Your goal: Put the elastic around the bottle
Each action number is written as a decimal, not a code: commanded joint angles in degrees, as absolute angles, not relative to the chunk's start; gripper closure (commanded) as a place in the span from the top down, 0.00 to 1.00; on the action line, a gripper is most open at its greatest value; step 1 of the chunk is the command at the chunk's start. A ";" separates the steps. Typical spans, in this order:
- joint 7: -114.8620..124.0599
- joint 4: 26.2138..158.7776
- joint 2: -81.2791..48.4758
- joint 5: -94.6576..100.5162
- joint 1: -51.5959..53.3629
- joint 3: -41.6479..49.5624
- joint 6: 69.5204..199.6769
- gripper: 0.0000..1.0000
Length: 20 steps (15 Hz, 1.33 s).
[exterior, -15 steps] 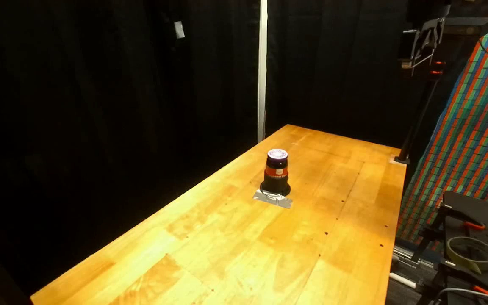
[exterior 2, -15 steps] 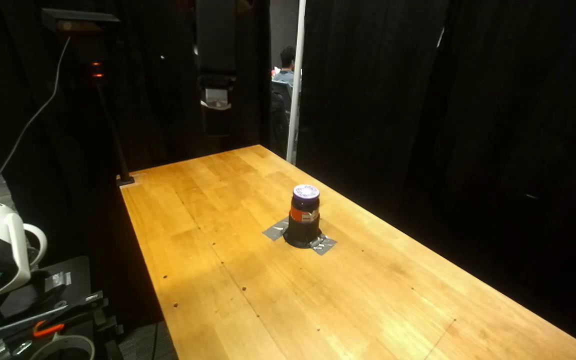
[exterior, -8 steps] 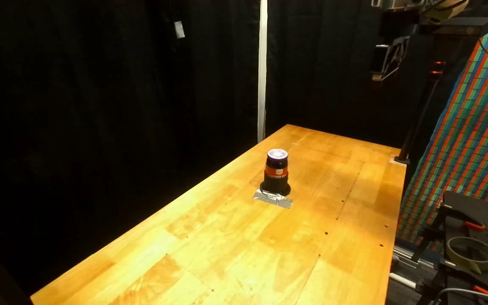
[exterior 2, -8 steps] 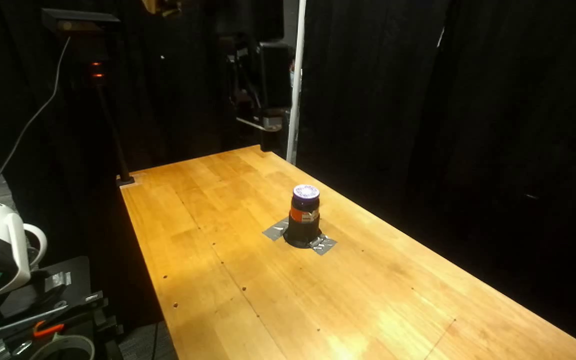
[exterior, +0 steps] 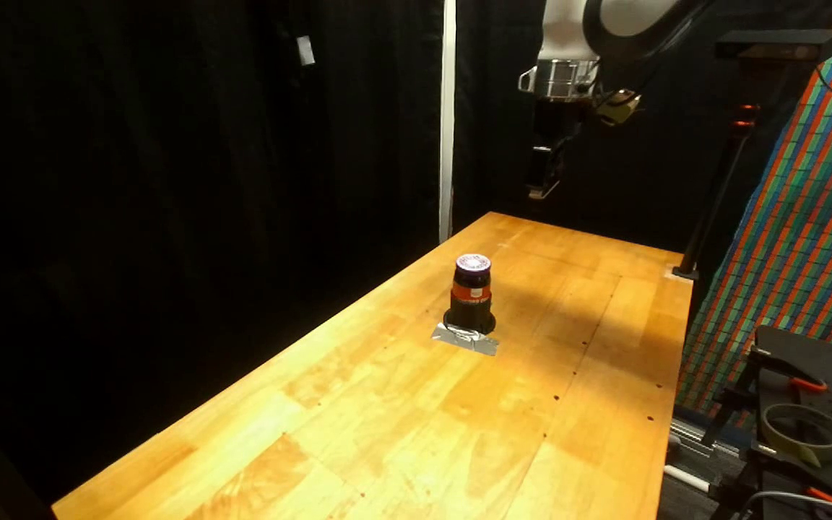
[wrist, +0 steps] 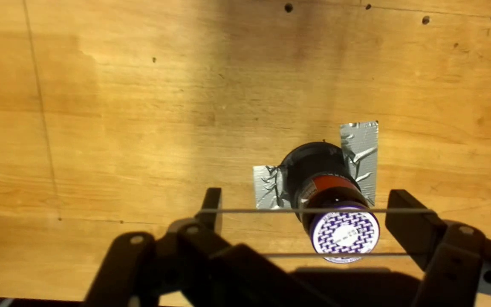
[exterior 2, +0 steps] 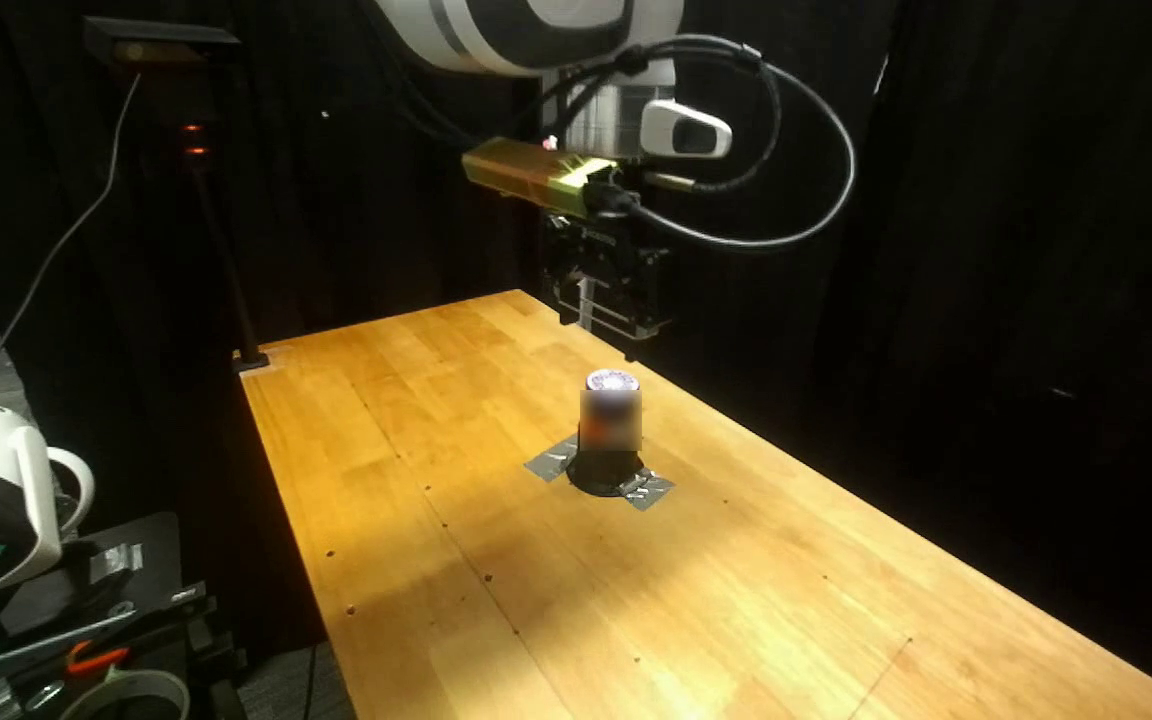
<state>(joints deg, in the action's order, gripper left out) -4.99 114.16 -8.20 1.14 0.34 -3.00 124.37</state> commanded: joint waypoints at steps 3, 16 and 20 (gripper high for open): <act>-13.48 94.51 -24.94 -4.36 0.90 -5.11 117.79 1.00; -7.40 65.04 -47.22 1.42 6.67 -4.48 101.25 1.00; -6.51 60.41 -50.79 3.69 7.41 -3.67 97.10 1.00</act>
<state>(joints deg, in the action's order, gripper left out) -7.63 67.18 -46.99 2.13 6.28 -4.84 101.54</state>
